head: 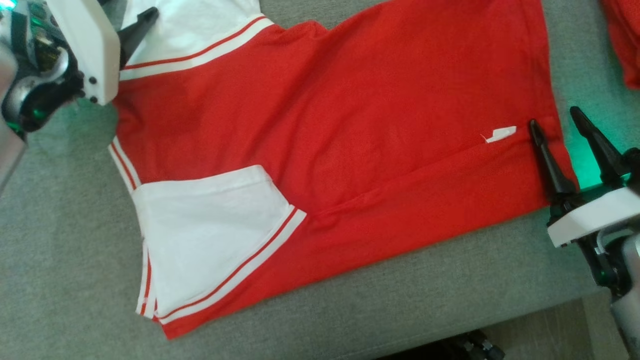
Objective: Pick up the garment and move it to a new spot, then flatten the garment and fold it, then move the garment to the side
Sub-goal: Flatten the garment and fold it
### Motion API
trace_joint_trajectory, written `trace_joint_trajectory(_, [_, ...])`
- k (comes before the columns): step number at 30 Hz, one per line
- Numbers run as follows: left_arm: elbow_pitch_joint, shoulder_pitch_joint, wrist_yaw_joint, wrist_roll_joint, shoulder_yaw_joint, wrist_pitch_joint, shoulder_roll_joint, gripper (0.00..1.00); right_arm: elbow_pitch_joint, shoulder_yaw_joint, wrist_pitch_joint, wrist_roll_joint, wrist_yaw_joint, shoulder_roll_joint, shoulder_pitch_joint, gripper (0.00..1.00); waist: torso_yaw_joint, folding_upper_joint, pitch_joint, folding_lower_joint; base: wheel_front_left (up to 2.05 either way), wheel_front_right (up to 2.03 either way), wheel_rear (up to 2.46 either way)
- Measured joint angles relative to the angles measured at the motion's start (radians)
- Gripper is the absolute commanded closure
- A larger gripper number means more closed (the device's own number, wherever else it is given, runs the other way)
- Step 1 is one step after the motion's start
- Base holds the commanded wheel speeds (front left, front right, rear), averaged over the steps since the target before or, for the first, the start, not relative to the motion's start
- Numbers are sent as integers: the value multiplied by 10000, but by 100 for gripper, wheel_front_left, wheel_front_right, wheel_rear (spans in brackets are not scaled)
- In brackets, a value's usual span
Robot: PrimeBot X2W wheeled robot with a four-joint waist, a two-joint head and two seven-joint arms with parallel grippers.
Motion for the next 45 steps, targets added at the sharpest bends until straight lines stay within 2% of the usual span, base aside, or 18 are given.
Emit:
trace_joint_trajectory(1, [4,-88,0,-88,-71,92,38,0,27,0,-12,0,0,2,-4,0,-32,0,12,0,0,0,0])
trace_joint_trajectory(2, [-6,-158,0,-198,-151,138,82,58,61,0,-67,0,0,8,-16,0,-59,0,18,0,0,0,0])
trace_joint_trajectory(3, [-35,-206,0,-282,-242,138,125,100,104,-2,-100,2,0,10,-34,0,-77,0,21,1,0,0,0])
trace_joint_trajectory(12, [-198,-373,-73,-318,-880,-731,251,100,274,-52,-96,86,0,-138,-708,0,94,0,-46,1,0,0,0])
trace_joint_trajectory(18, [-529,-815,-73,-439,-1244,-1383,194,100,627,132,1179,788,0,-696,-2404,0,453,0,-57,1,0,0,0])
trace_joint_trajectory(25, [-857,-1156,-73,-577,-1835,-1948,88,100,1898,786,2483,1459,0,-1060,-4043,0,944,0,-11,1,0,0,0])
trace_joint_trajectory(31, [-836,-1512,-73,-660,-2261,-2270,-44,100,2849,1597,3091,1716,0,-1406,-4927,0,1276,0,39,1,0,0,0])
trace_joint_trajectory(32, [-826,-1550,-73,-721,-2320,-2322,-73,100,2972,1747,3175,1806,0,-1467,-5047,12,1320,0,45,1,0,0,0])
trace_joint_trajectory(33, [-817,-1571,-73,-773,-2393,-2385,-94,100,3064,1875,3225,1893,0,-1534,-5156,39,1361,0,47,1,0,0,0])
trace_joint_trajectory(35, [-759,-1600,-73,-836,-2560,-2479,-123,100,3181,2150,3237,2004,0,-1657,-5350,73,1430,0,45,1,0,0,0])
trace_joint_trajectory(36, [-721,-1613,-73,-890,-2629,-2535,-130,100,3219,2284,3237,2125,0,-1695,-5436,99,1460,0,44,0,0,0,0])
trace_joint_trajectory(40, [-602,-1710,-73,-943,-2886,-2892,-128,100,3287,2775,2972,2332,0,-1891,-5613,100,1515,0,16,1,0,0,0])
trace_joint_trajectory(45, [-288,-1970,-75,-633,-3083,-3873,-125,100,3373,3078,2008,2351,0,-2044,-5992,100,1451,0,-45,1,0,0,0])
